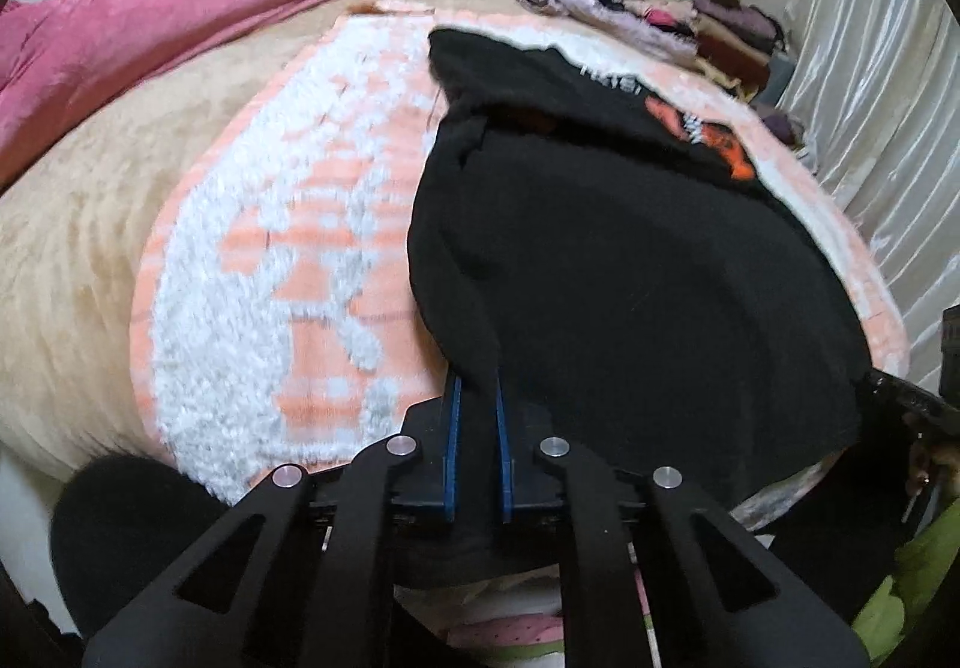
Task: Fold small clothes
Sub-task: 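Close the left tool on the hem while the right tool grasps the hem too, then lift the hem with both tools and fold it over onto the collar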
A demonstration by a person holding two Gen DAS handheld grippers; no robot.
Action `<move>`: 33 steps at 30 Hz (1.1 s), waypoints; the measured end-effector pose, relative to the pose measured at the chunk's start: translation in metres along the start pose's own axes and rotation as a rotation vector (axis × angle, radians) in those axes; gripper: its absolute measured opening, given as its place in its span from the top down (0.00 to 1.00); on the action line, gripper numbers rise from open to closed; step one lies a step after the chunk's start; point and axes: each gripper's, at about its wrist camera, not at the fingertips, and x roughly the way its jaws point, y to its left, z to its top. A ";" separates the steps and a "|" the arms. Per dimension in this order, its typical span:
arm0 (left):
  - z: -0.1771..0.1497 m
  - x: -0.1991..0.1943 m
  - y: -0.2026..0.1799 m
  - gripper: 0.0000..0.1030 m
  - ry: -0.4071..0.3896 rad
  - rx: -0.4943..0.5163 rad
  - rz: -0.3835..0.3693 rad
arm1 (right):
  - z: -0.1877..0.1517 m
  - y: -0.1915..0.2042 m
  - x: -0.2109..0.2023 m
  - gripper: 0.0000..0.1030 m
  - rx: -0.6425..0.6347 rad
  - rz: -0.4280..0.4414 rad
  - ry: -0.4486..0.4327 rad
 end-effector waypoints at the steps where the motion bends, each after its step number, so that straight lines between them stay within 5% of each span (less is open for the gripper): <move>1: 0.003 -0.006 0.000 0.92 -0.018 0.000 -0.009 | 0.003 0.000 -0.003 0.95 0.004 0.012 -0.009; 11: 0.061 -0.027 0.005 0.92 -0.129 -0.033 -0.098 | 0.059 0.007 -0.032 0.95 -0.011 0.119 -0.158; 21: 0.127 -0.016 0.008 0.92 -0.207 -0.089 -0.110 | 0.135 0.007 -0.022 0.95 -0.051 0.087 -0.272; 33: 0.190 0.038 0.018 0.92 -0.213 -0.175 -0.115 | 0.207 -0.001 0.021 0.95 -0.036 0.041 -0.283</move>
